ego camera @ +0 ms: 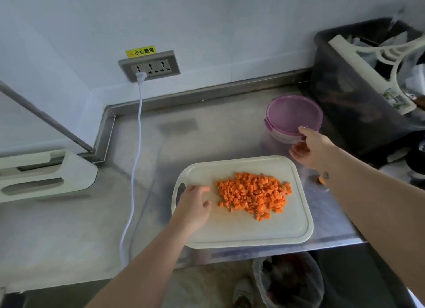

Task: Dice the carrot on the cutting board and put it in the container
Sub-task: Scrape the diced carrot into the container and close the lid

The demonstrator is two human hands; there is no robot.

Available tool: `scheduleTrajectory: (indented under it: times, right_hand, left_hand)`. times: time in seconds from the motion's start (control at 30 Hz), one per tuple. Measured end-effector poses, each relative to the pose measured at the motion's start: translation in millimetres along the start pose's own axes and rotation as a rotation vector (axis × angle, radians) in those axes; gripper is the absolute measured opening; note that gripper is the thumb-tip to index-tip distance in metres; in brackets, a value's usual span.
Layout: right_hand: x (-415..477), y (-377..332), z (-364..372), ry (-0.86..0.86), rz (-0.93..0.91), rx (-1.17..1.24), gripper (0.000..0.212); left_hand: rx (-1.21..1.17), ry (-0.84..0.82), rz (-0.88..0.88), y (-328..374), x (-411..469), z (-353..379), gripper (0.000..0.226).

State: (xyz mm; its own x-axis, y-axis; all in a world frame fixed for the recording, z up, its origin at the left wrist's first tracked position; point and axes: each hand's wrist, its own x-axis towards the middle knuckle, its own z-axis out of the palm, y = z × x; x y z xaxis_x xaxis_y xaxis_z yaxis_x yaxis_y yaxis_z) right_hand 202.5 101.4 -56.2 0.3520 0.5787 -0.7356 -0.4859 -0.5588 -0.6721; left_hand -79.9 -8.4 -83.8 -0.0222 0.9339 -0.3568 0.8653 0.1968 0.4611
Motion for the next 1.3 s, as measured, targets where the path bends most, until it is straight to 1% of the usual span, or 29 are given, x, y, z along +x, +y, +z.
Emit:
scheduleTrajectory:
  times: [0.1, 0.17, 0.2, 0.27, 0.33, 0.4, 0.47, 0.53, 0.6, 0.67, 0.77, 0.83, 0.9, 0.97, 1.0, 1.03, 1.07, 1.17, 1.2, 1.23, 1.3]
  right_hand:
    - [-10.0, 1.8, 10.3, -0.060, -0.061, 0.050, 0.012]
    - [-28.7, 4.6, 17.0, -0.153, -0.092, 0.063, 0.013]
    - [-41.2, 6.7, 20.4, -0.214, -0.096, 0.061, 0.014]
    - [-70.4, 12.7, 25.5, -0.333, -0.105, -0.017, 0.013]
    - [-96.0, 19.3, 28.6, -0.435, -0.131, -0.098, 0.013]
    - [-112.7, 21.3, 28.9, -0.469, -0.176, -0.117, 0.016]
    - [-123.2, 16.9, 26.7, -0.435, -0.228, -0.125, 0.021]
    - [-130.1, 11.7, 21.8, -0.397, -0.259, -0.119, 0.021]
    - [-134.0, 8.5, 16.4, -0.390, -0.270, -0.080, 0.018]
    - [-136.8, 7.9, 12.5, -0.376, -0.297, -0.078, 0.016]
    - [-140.6, 8.3, 10.0, -0.333, -0.358, -0.068, 0.005]
    - [-142.1, 7.5, 8.1, -0.326, -0.385, -0.037, 0.012]
    - [-143.8, 5.6, 4.7, -0.316, -0.403, -0.035, 0.016]
    - [-146.2, 2.8, -0.7, -0.342, -0.392, -0.038, 0.021]
    - [-147.9, 0.8, -3.7, -0.364, -0.381, -0.042, 0.024]
    - [-149.9, -1.5, -6.7, -0.385, -0.378, -0.056, 0.025]
    - [-152.0, -3.9, -9.5, -0.400, -0.389, -0.089, 0.025]
    - [-159.1, -12.8, -14.6, -0.444, -0.482, -0.241, 0.016]
    - [-162.6, -15.9, -15.7, -0.460, -0.516, -0.288, 0.013]
    - [-165.3, -19.0, -16.5, -0.473, -0.545, -0.329, 0.012]
    - [-170.5, -24.9, -18.6, -0.491, -0.585, -0.398, 0.016]
  left_hand:
    - [-0.116, 0.143, -0.022, 8.0, 1.5, -12.6, 0.035]
    - [-0.271, 0.214, 0.006, 20.9, 2.5, -23.2, 0.030]
    - [-0.373, 0.216, 0.027, 29.6, 4.0, -28.4, 0.025]
    - [-0.714, 0.125, -0.003, 53.3, 3.4, -40.7, 0.011]
    - [-1.080, -0.010, -0.093, 76.5, 1.8, -52.4, 0.018]
    - [-1.257, -0.035, -0.137, 89.3, 1.7, -58.3, 0.024]
    - [-1.346, -0.036, -0.125, 97.0, 0.1, -61.8, 0.025]
    - [-1.374, -0.057, -0.097, 103.4, -1.9, -64.2, 0.024]
    - [-1.356, -0.041, -0.061, 110.2, -4.7, -65.1, 0.025]
    - [-1.317, 0.015, -0.014, 117.9, -8.4, -64.4, 0.024]
    - [-1.254, 0.098, 0.052, 126.0, -14.3, -63.1, 0.018]
    - [-1.228, 0.094, 0.079, 128.6, -16.9, -64.9, 0.017]
    - [-1.164, 0.051, 0.102, 127.9, -18.0, -70.4, 0.018]
    - [-1.002, 0.022, 0.137, 123.8, -17.4, -79.1, 0.028]
    - [-0.909, 0.012, 0.163, 121.4, -17.0, -84.3, 0.038]
    - [-0.851, 0.013, 0.176, 119.9, -15.8, -89.6, 0.045]
    - [-0.840, 0.029, 0.168, 118.6, -12.2, -94.1, 0.046]
    - [-0.998, 0.074, 0.110, 118.1, -0.5, -107.5, 0.034]
    - [-1.011, 0.092, 0.122, 118.2, 2.1, -110.4, 0.034]
    - [-0.973, 0.109, 0.155, 117.9, 5.0, -111.9, 0.035]
    - [-0.919, 0.157, 0.213, 115.4, 9.7, -113.3, 0.035]
